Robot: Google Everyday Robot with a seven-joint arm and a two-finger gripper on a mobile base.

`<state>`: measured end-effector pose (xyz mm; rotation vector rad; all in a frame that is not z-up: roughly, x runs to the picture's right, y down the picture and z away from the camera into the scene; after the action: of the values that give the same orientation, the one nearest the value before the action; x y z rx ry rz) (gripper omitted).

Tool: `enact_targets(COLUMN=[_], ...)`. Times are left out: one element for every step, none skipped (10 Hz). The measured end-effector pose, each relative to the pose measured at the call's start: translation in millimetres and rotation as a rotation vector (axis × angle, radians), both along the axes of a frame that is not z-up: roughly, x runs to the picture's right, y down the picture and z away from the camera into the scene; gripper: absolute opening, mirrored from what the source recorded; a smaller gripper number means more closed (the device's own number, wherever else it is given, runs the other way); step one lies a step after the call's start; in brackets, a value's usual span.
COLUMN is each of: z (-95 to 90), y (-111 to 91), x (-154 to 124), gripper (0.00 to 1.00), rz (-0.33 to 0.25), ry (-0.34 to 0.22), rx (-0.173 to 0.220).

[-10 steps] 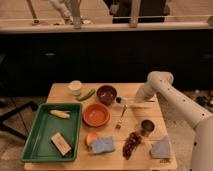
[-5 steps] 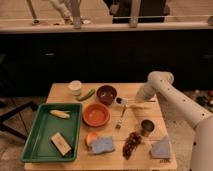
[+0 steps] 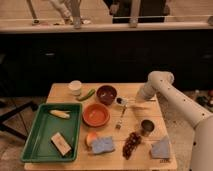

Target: Place brush in table surface

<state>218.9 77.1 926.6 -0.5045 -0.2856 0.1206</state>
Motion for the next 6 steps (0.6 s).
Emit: enact_targets(z=[0.5, 2.0, 2.8, 3.0, 2.4, 0.8], y=[-0.4, 0.1, 0.1, -0.4, -1.6, -3.6], x=[-0.6, -1.1, -0.8, -0.3, -0.8, -0.9], gripper=[0.0, 0.0, 0.0, 0.0, 0.0, 0.0], rz=[0.005, 0.012, 0.021, 0.027, 0.036, 0.045], ry=[-0.002, -0.004, -0.006, -0.007, -0.014, -0.022], rx=[-0.003, -0.008, -0.01, -0.01, -0.006, 0.0])
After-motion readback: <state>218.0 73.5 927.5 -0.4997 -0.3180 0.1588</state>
